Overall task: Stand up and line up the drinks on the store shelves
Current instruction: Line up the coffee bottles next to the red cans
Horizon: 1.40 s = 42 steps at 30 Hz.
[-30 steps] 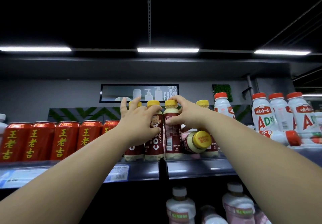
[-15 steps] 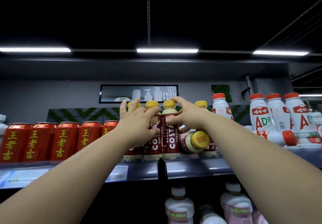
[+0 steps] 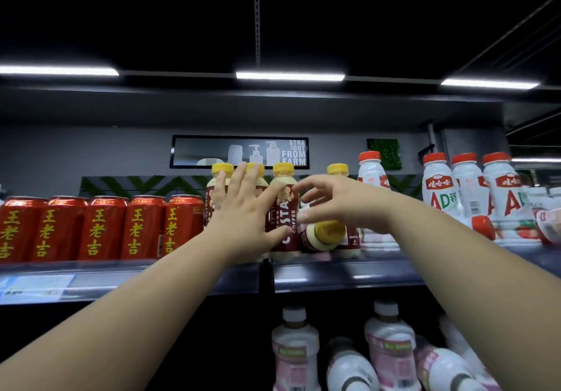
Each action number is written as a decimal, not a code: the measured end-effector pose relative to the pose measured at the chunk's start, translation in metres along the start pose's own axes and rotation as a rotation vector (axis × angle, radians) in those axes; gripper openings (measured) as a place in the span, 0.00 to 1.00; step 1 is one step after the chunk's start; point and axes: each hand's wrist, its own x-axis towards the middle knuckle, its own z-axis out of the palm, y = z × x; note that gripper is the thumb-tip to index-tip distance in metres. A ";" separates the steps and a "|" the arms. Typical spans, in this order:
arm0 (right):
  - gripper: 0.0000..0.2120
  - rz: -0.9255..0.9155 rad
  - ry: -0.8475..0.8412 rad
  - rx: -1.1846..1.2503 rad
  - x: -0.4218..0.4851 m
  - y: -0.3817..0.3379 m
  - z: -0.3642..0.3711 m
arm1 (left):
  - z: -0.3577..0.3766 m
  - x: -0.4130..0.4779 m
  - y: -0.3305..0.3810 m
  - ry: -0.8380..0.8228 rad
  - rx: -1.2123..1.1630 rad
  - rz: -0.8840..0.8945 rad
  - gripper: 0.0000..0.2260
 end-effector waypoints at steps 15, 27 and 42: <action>0.20 -0.158 0.299 -0.134 -0.027 0.004 0.006 | -0.017 0.003 0.048 0.033 -0.161 -0.042 0.29; 0.09 -0.046 0.478 -0.262 0.018 -0.010 -0.015 | -0.021 0.017 0.031 -0.125 0.030 -0.070 0.29; 0.17 0.086 0.459 -0.814 0.052 -0.007 -0.022 | -0.001 0.022 0.041 0.042 0.056 -0.032 0.33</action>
